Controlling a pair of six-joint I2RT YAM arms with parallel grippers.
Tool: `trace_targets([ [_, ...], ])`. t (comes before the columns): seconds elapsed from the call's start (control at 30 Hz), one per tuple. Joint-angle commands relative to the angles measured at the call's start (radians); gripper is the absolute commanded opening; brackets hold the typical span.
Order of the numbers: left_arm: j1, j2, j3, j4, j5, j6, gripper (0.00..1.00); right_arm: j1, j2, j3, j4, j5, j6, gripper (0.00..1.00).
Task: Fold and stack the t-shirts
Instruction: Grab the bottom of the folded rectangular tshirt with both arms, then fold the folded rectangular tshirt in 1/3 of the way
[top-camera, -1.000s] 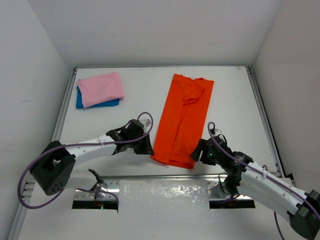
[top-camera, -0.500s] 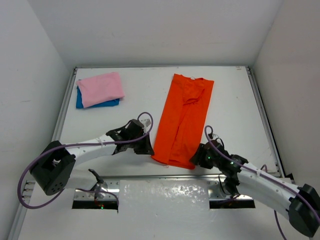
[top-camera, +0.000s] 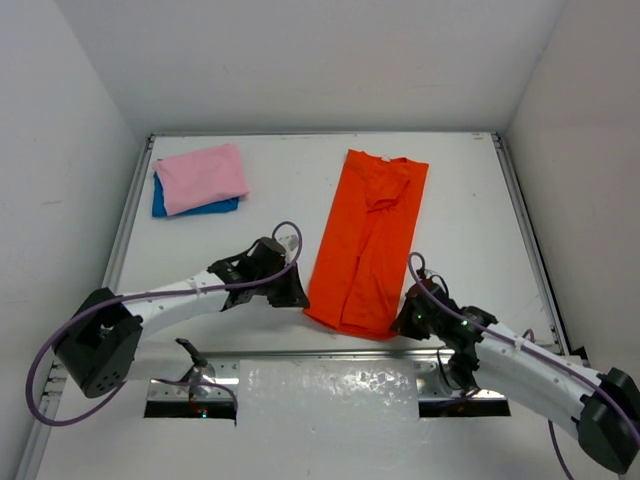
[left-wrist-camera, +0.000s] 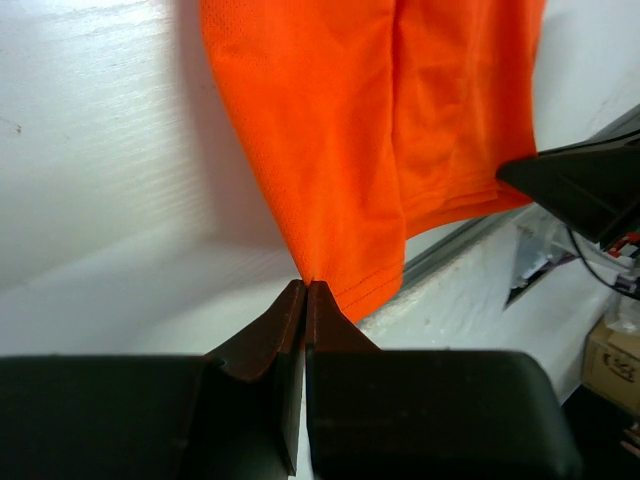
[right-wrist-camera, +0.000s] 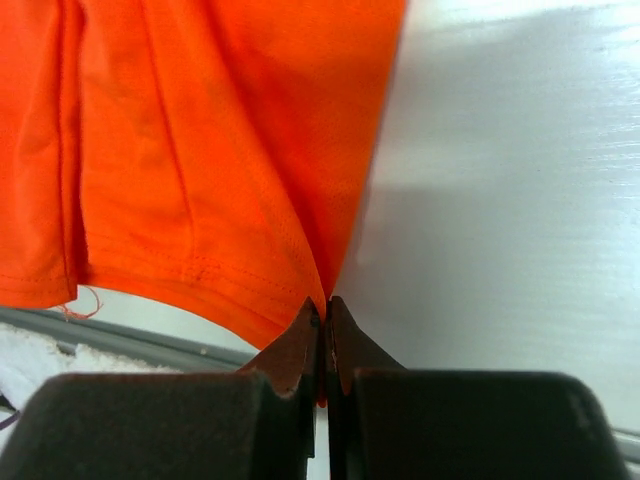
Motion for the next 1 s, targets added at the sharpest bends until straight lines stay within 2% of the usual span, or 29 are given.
trace_targets([
  [0.0, -0.004, -0.07, 0.049, 0.017, 0.003, -0.052, 0.0, 0.006, -0.025, 0.096, -0.125, 0.029, -0.042, 0.0],
  [0.17, -0.01, -0.149, 0.08, 0.023, 0.001, -0.164, 0.0, 0.006, -0.032, 0.21, -0.217, 0.047, -0.068, 0.0],
  [0.3, -0.009, -0.153, 0.153, -0.012, -0.046, -0.196, 0.0, 0.004, 0.004, 0.341, -0.283, 0.094, -0.097, 0.0],
  [0.5, 0.008, -0.015, 0.331, -0.113, -0.089, -0.138, 0.0, -0.008, 0.159, 0.478, -0.352, 0.197, -0.14, 0.0],
  [0.63, 0.094, 0.063, 0.432, -0.135, -0.08, -0.118, 0.0, -0.064, 0.219, 0.533, -0.341, 0.233, -0.151, 0.0],
  [0.77, 0.207, 0.131, 0.481, -0.07, -0.005, -0.111, 0.0, -0.167, 0.299, 0.57, -0.314, 0.184, -0.204, 0.0],
  [0.97, 0.243, 0.301, 0.619, -0.069, 0.043, -0.069, 0.0, -0.282, 0.392, 0.653, -0.26, 0.13, -0.27, 0.0],
])
